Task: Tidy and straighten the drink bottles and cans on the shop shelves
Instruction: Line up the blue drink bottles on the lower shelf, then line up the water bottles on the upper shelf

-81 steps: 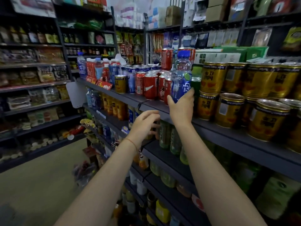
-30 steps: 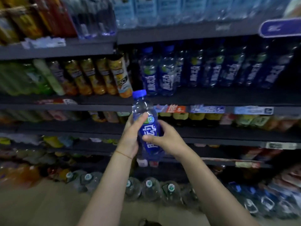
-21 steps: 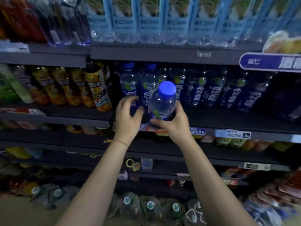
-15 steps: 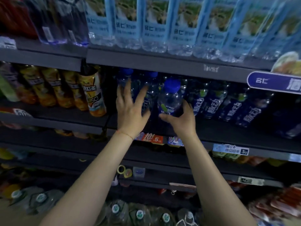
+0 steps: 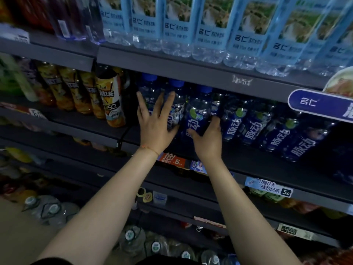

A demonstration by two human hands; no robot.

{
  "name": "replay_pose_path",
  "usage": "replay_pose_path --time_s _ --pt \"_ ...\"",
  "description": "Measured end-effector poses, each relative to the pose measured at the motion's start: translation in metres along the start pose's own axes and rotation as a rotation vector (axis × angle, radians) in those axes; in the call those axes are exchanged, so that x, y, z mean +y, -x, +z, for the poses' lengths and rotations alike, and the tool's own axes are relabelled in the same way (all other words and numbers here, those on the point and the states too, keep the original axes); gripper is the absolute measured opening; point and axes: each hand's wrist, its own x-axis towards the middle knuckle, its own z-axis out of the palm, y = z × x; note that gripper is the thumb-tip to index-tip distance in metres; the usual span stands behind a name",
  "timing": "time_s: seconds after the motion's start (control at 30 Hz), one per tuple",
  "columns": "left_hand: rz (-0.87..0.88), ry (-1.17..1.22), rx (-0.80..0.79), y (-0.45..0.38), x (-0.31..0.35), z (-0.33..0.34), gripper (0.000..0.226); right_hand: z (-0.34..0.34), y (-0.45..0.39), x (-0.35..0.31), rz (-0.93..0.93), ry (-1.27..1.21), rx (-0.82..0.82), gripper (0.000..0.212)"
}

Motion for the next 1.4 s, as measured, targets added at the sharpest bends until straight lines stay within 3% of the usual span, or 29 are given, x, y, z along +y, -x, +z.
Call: replay_pose_path --time_s 0.4,0.63,0.73,0.83,0.97,1.13,1.4 --pt "-0.042 -0.022 -0.042 0.001 0.007 -0.005 0.099 -0.001 0.007 -0.003 -0.078 0.017 0.023 0.074" --pt "-0.163 -0.074 -0.087 0.024 0.044 -0.035 0.094 -0.024 0.021 -0.006 -0.068 -0.018 -0.157 0.077" --pt "-0.239 -0.001 -0.112 0.058 0.053 -0.051 0.067 -0.033 0.041 -0.008 -0.086 -0.118 -0.043 0.065" --pt "-0.387 0.034 -0.102 0.1 0.042 -0.071 0.028 -0.031 0.07 -0.008 -0.273 -0.268 0.04 0.039" --pt "-0.571 0.04 -0.189 0.15 0.024 -0.104 0.019 -0.006 0.109 -0.014 -0.4 -0.371 -0.22 0.015" --pt "-0.707 0.081 -0.26 0.192 -0.029 -0.142 0.019 0.054 0.152 -0.035 -0.44 -0.228 -0.7 0.012" --pt "-0.882 0.228 -0.127 0.253 -0.187 -0.22 0.018 0.195 0.24 -0.123 -0.502 -0.017 -0.987 0.012"
